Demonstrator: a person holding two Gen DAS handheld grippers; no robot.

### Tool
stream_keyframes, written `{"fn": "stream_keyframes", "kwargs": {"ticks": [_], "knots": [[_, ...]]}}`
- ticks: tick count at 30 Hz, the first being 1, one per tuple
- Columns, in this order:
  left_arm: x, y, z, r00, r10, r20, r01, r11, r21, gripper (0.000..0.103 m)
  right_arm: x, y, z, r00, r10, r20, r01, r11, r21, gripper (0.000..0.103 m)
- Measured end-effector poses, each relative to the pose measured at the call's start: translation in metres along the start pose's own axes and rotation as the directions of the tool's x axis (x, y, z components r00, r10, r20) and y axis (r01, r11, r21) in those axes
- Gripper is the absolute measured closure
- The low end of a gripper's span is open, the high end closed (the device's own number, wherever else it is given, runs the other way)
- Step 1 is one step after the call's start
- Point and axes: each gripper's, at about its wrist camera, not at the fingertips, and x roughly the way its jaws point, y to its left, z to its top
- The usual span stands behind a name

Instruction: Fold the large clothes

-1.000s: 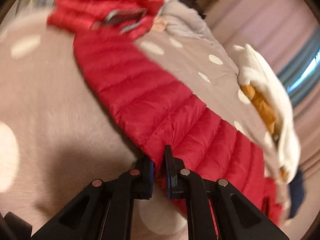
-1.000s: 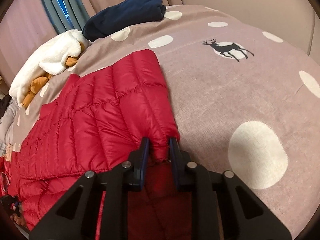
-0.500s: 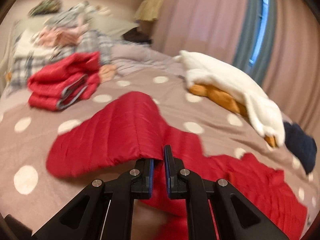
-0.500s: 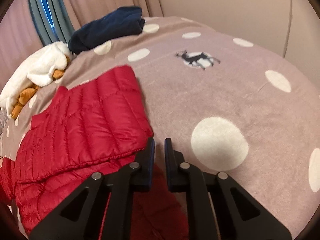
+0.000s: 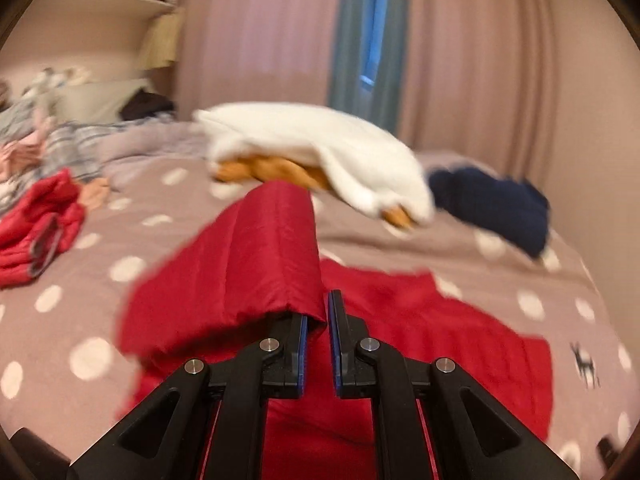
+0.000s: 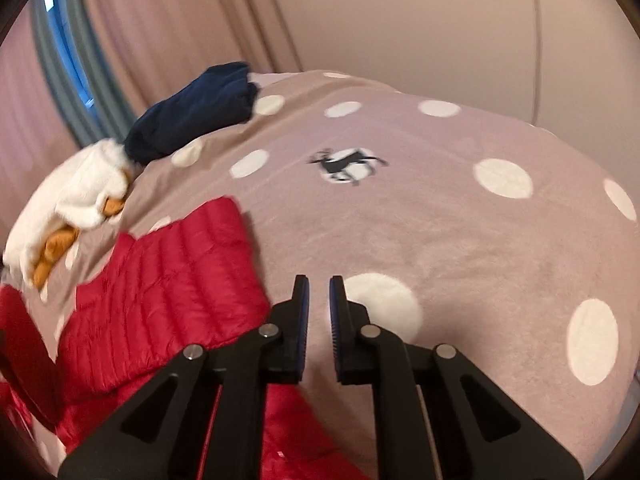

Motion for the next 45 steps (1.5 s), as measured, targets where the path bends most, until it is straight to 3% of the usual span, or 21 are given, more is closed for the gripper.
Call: {"fn": "stream_keyframes", "kwargs": {"ticks": [4, 7, 11, 16, 19, 22, 24, 31, 41, 45], "knots": [[0.005, -0.059, -0.032, 0.998, -0.015, -0.068, 0.023, 0.992, 0.123, 0.094, -0.026, -0.018, 0.017, 0.994, -0.071, 0.079, 0.071, 0.997, 0.001, 0.092], [0.008, -0.089, -0.053, 0.995, 0.021, -0.094, -0.003, 0.981, 0.192, 0.094, -0.046, -0.028, 0.027, 0.984, -0.110, 0.141, 0.116, 0.992, -0.040, 0.090], [0.013, -0.109, -0.072, 0.982, 0.045, -0.182, -0.003, 0.974, 0.225, 0.094, -0.057, -0.039, 0.041, 0.988, -0.092, 0.128, 0.098, 0.994, -0.045, 0.091], [-0.009, -0.134, -0.080, 0.992, 0.051, -0.118, -0.007, 0.936, 0.351, 0.094, -0.083, -0.035, 0.046, 0.990, -0.022, 0.140, 0.038, 0.993, -0.112, 0.090], [-0.022, -0.145, -0.083, 0.992, 0.006, -0.125, 0.041, 0.929, 0.367, 0.091, -0.096, -0.028, 0.045, 0.991, 0.040, 0.131, -0.020, 0.989, -0.148, 0.090], [-0.030, -0.154, -0.086, 0.979, -0.103, -0.177, 0.162, 0.917, 0.365, 0.090, -0.110, -0.022, 0.042, 0.987, 0.074, 0.142, -0.047, 0.982, -0.182, 0.090], [-0.032, -0.160, -0.091, 0.975, -0.103, -0.198, 0.177, 0.899, 0.402, 0.089, -0.115, -0.022, 0.041, 0.985, 0.070, 0.158, -0.040, 0.982, -0.184, 0.090], [-0.033, -0.128, -0.087, 0.974, -0.062, -0.218, 0.123, 0.952, 0.281, 0.089, -0.115, -0.025, 0.042, 0.987, 0.060, 0.147, -0.033, 0.983, -0.180, 0.090], [-0.058, -0.079, -0.078, 0.978, -0.057, -0.202, 0.097, 0.976, 0.194, 0.089, -0.121, -0.006, 0.034, 0.987, 0.065, 0.144, -0.031, 0.973, -0.230, 0.089], [-0.069, -0.034, -0.069, 0.984, -0.003, -0.178, 0.030, 0.988, 0.148, 0.089, -0.124, 0.008, 0.027, 0.987, 0.092, 0.135, -0.053, 0.963, -0.264, 0.088]]}}
